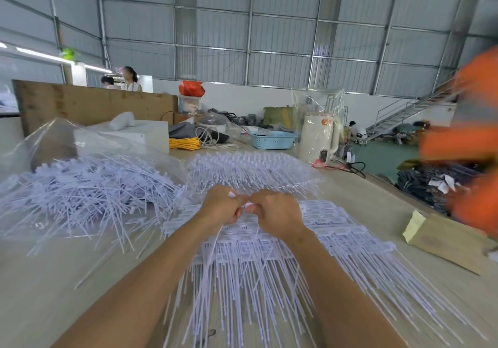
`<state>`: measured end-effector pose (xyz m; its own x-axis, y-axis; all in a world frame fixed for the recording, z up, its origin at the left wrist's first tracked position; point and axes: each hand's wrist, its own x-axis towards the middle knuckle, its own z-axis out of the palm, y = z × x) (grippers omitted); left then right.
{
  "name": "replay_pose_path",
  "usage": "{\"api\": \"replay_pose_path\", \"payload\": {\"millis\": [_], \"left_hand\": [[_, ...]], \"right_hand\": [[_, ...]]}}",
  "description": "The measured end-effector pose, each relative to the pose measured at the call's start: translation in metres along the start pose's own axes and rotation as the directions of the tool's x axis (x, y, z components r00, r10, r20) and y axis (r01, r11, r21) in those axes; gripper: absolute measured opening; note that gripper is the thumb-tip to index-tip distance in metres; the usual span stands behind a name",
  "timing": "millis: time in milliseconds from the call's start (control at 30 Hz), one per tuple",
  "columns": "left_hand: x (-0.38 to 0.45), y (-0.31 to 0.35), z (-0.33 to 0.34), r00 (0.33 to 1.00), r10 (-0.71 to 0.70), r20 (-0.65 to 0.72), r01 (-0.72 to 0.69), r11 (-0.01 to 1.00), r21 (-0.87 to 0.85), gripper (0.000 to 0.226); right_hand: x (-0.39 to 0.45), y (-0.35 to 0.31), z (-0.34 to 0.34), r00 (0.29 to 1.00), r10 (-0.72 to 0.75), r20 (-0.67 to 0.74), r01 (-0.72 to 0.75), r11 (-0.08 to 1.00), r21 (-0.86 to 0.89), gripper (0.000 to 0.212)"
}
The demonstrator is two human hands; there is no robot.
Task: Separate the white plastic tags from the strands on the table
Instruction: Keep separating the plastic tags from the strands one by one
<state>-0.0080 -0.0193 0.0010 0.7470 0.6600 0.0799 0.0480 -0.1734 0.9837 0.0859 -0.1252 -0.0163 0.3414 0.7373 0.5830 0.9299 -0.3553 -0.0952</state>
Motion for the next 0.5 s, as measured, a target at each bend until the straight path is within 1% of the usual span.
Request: {"api": "replay_pose_path", "payload": {"millis": [100,167,300,367,400,433,467,500], "left_hand": [[-0.002,0.005,-0.008,0.99,-0.097,0.107,0.104,0.993,-0.064,0.018],[-0.004,0.008,-0.011,0.981,-0.134,0.139,0.142,0.989,-0.046,0.012],[-0.009,0.014,-0.012,0.974,-0.174,0.143,0.167,0.984,0.058,0.015],[-0.007,0.017,-0.021,0.966,-0.201,0.165,0.193,0.979,0.067,0.018],[-0.005,0.019,-0.028,0.962,-0.205,0.178,0.205,0.979,0.019,0.018],[-0.002,0.02,-0.036,0.963,-0.193,0.19,0.211,0.974,-0.081,0.017],[0.003,0.02,-0.042,0.965,-0.171,0.198,0.215,0.95,-0.226,0.017],[0.006,0.017,-0.046,0.969,-0.146,0.197,0.212,0.902,-0.376,0.018]], "right_hand": [[0.0,0.0,-0.002,1.0,-0.014,-0.028,0.016,0.998,0.054,0.02],[-0.001,0.0,-0.002,0.999,-0.032,-0.025,0.034,0.998,0.057,0.02],[-0.002,-0.003,-0.004,0.999,-0.036,0.029,0.035,0.999,0.027,0.021],[-0.006,0.009,-0.008,0.998,0.04,0.047,-0.038,0.998,-0.04,0.023],[-0.009,0.018,-0.011,0.994,0.102,0.046,-0.1,0.994,-0.053,0.025],[-0.011,0.026,-0.014,0.984,0.175,0.025,-0.176,0.984,0.013,0.027],[-0.012,0.03,-0.018,0.969,0.249,0.001,-0.246,0.956,0.162,0.027],[-0.011,0.031,-0.018,0.95,0.311,-0.014,-0.288,0.895,0.34,0.027]]}}
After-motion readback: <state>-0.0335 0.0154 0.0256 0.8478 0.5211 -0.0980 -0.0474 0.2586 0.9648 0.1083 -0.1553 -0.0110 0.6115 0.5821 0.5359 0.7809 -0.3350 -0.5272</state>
